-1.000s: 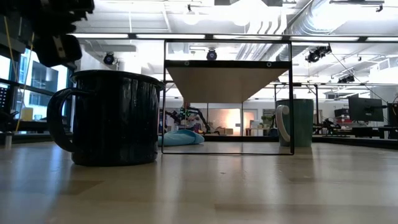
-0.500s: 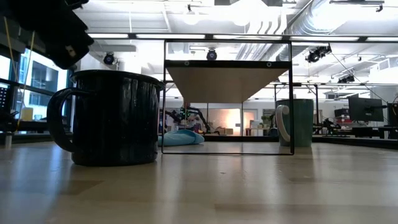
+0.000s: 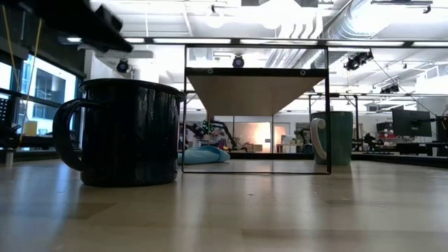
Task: Stack small to large cups/mugs on shelf
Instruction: Put the dark blue mug on the shelf
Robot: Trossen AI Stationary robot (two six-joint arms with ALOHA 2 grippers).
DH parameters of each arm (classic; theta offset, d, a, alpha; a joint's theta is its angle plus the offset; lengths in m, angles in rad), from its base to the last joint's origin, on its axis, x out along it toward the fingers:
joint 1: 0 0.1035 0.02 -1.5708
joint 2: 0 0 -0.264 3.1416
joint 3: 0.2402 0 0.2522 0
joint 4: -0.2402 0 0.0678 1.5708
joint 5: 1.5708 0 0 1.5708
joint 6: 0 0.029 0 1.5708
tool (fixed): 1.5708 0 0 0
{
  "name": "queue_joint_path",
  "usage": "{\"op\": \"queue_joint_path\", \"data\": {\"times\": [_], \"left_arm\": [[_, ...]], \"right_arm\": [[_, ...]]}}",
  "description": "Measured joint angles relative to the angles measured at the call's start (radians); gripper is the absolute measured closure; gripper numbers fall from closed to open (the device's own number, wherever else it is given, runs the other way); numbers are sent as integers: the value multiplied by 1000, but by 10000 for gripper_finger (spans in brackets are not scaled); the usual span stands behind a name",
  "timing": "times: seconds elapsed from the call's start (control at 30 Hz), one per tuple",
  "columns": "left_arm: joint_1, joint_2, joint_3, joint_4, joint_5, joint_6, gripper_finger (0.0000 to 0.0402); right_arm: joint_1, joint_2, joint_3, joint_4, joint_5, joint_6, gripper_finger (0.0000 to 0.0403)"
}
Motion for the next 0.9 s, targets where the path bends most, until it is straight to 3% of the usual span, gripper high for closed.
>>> {"op": "queue_joint_path", "data": {"times": [0.3,0.5,0.9], "left_arm": [[130,32,92,-10,154,32,318],[133,37,94,-50,196,55,318],[134,44,94,-39,192,44,318]], "right_arm": [[111,-117,0,0,224,36,215],[174,-238,-81,48,341,42,215],[220,-624,-820,631,358,-14,215]]}}
